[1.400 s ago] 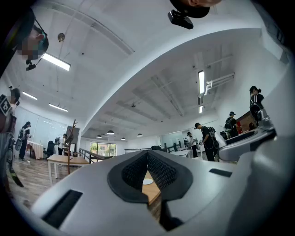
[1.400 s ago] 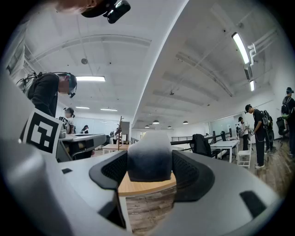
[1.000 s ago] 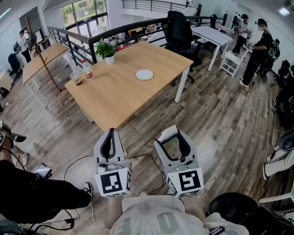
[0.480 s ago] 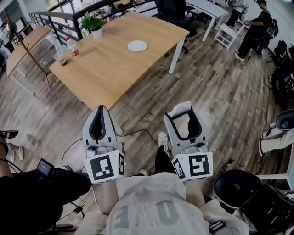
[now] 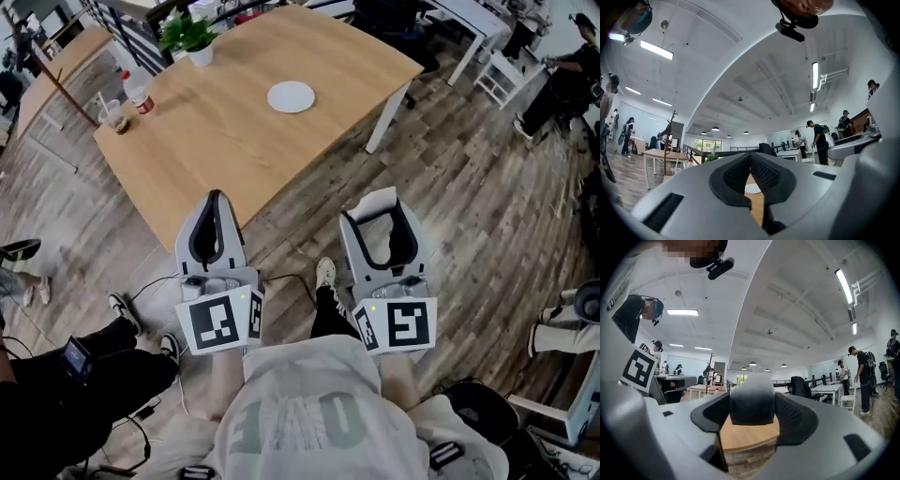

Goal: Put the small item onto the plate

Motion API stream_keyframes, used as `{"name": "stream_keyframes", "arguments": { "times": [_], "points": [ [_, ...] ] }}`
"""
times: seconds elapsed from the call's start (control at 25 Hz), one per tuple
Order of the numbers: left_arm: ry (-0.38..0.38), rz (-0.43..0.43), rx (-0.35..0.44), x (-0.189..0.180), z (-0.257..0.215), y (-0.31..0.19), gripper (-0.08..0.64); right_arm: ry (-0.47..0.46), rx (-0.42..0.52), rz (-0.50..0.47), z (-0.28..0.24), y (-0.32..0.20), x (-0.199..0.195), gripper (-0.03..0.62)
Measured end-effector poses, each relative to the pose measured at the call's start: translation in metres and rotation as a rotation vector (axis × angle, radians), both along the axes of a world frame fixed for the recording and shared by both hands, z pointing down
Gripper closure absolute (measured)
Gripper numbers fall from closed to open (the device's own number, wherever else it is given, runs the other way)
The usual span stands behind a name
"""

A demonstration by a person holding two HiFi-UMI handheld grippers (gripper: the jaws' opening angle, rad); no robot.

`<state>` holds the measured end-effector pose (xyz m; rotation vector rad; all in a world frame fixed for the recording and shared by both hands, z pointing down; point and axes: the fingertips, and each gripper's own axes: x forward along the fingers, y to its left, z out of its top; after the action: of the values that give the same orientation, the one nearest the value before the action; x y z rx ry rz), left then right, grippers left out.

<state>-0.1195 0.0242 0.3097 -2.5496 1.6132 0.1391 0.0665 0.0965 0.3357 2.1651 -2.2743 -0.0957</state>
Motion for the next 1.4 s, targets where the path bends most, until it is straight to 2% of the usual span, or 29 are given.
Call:
{"name": "stream_keyframes", "arguments": {
  "times": [0.12, 0.36, 0.64, 0.76, 0.88, 1.08, 1.2, 1.4],
  "points": [
    [-0.015, -0.028, 0.022, 0.043, -0.017, -0.056, 0.551, -0.014, -0.033, -0.04, -0.007, -0.059, 0.04, 0.284],
    [-0.037, -0.092, 0.055, 0.099, -0.044, -0.15, 0.551, 0.002, -0.041, -0.111, -0.023, -0.16, 0.096, 0.284],
    [-0.073, -0.13, 0.012, 0.131, -0.03, -0.194, 0.551, -0.047, -0.096, -0.13, -0.001, -0.203, 0.138, 0.284],
    [-0.069, -0.134, -0.02, 0.128, -0.029, -0.206, 0.551, -0.061, -0.097, -0.141, -0.001, -0.216, 0.137, 0.284],
    [-0.049, -0.104, -0.048, 0.129, -0.024, -0.224, 0.551, -0.038, -0.089, -0.16, -0.004, -0.232, 0.13, 0.284],
    [-0.03, -0.049, 0.027, 0.141, -0.043, -0.257, 0.551, -0.007, -0.064, -0.154, -0.018, -0.259, 0.124, 0.284],
    [-0.02, -0.047, 0.082, 0.14, -0.062, -0.276, 0.551, 0.002, -0.034, -0.162, -0.033, -0.28, 0.116, 0.284],
    [-0.005, -0.061, 0.07, 0.131, -0.054, -0.292, 0.551, 0.028, -0.006, -0.189, -0.041, -0.304, 0.105, 0.284]
  ]
}}
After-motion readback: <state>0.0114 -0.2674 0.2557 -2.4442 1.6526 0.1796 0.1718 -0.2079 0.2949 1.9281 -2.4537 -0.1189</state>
